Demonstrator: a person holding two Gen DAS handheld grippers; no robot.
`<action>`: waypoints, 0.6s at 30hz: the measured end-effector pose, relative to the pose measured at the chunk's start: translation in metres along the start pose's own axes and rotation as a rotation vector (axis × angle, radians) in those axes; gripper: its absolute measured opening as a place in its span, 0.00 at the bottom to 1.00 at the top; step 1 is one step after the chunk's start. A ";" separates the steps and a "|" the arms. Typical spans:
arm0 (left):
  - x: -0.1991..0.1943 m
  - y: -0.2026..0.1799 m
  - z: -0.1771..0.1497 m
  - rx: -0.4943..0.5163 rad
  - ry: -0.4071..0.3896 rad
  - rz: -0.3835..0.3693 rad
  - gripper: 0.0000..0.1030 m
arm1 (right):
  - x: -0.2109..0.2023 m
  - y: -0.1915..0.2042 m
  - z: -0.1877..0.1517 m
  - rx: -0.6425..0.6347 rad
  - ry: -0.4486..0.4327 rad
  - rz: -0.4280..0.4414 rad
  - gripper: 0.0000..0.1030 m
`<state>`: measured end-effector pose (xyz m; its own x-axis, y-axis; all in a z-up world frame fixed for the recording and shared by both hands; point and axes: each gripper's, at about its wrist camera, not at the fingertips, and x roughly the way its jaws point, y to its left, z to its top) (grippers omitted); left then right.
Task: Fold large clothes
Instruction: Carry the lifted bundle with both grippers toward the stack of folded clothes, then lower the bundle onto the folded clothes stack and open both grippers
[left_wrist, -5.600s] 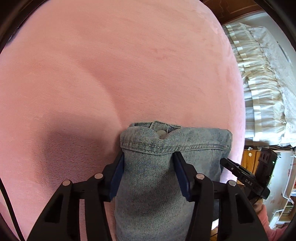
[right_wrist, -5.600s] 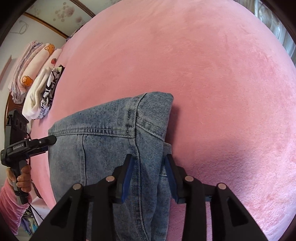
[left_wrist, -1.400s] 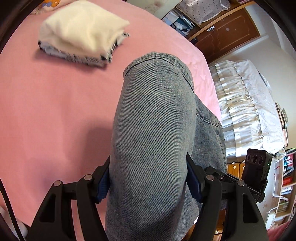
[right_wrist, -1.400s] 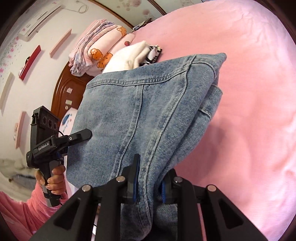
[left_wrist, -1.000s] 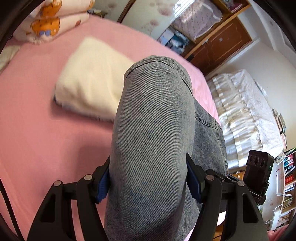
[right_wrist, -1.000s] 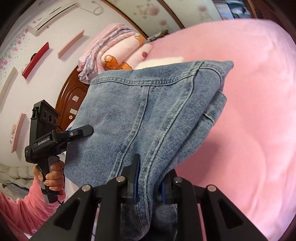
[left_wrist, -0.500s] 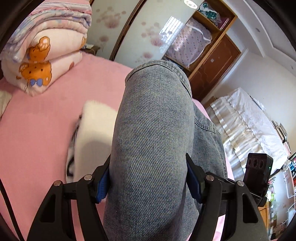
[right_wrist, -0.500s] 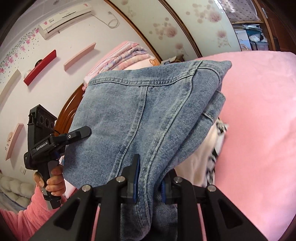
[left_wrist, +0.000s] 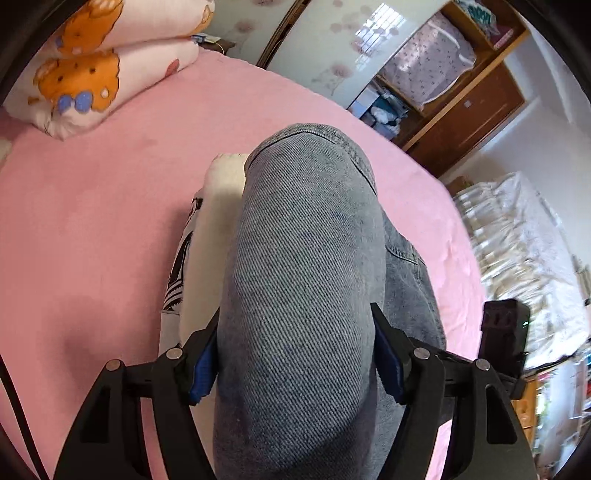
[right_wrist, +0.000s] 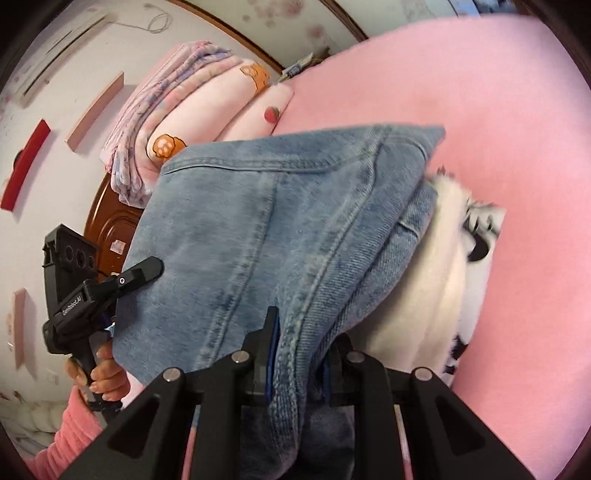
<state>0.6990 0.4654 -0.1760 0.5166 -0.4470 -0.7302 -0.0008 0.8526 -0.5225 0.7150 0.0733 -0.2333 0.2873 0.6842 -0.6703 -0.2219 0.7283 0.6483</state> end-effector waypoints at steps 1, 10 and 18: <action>0.001 0.011 0.000 -0.023 0.003 -0.038 0.69 | 0.003 -0.003 -0.002 -0.013 -0.004 0.008 0.17; 0.001 -0.002 -0.009 -0.024 0.005 -0.017 0.72 | 0.007 -0.014 -0.009 -0.025 -0.015 0.001 0.28; -0.028 -0.034 -0.015 -0.020 -0.064 0.090 0.73 | -0.035 -0.001 -0.017 -0.044 -0.068 -0.105 0.40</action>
<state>0.6711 0.4452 -0.1444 0.5675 -0.3502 -0.7452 -0.0668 0.8825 -0.4655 0.6894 0.0493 -0.2172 0.3730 0.6010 -0.7069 -0.2278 0.7979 0.5581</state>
